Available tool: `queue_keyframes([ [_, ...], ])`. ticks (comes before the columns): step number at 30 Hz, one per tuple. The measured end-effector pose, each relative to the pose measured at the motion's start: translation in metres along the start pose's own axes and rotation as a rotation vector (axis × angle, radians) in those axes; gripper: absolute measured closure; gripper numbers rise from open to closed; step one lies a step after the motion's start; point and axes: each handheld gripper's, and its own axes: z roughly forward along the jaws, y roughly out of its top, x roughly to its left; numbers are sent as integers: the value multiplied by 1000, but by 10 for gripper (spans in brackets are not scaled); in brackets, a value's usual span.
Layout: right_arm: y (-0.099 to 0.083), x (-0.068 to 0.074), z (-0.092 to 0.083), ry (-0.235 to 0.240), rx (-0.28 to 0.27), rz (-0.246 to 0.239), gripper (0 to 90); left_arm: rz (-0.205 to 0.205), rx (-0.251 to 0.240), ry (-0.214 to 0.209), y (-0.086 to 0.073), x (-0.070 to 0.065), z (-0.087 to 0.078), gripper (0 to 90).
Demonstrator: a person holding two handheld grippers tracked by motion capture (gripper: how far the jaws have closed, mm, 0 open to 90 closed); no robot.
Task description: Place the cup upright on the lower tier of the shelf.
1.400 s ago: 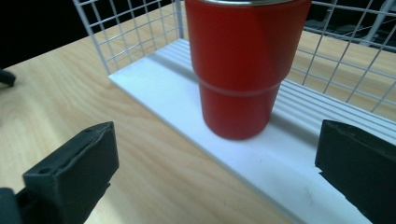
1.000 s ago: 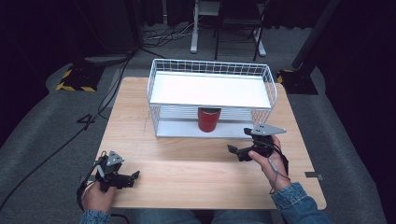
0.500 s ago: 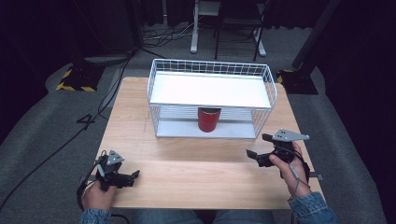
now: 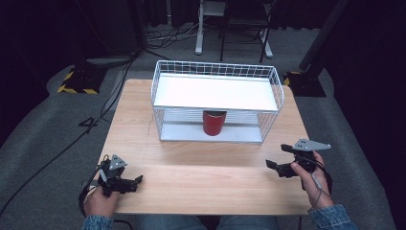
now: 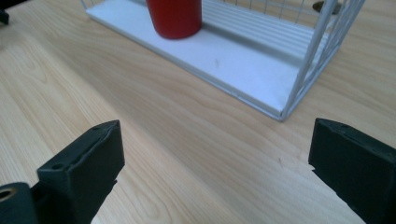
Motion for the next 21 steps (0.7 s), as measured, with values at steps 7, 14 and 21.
queue_keyframes([
  [7,-18,-3,2,4,52,6,38,0,0,0,0,0,0,0],
  [14,-34,-6,9,3,85,19,38,0,0,0,0,0,0,0],
  [21,-47,-8,18,8,109,31,39,0,0,0,0,0,0,0],
])
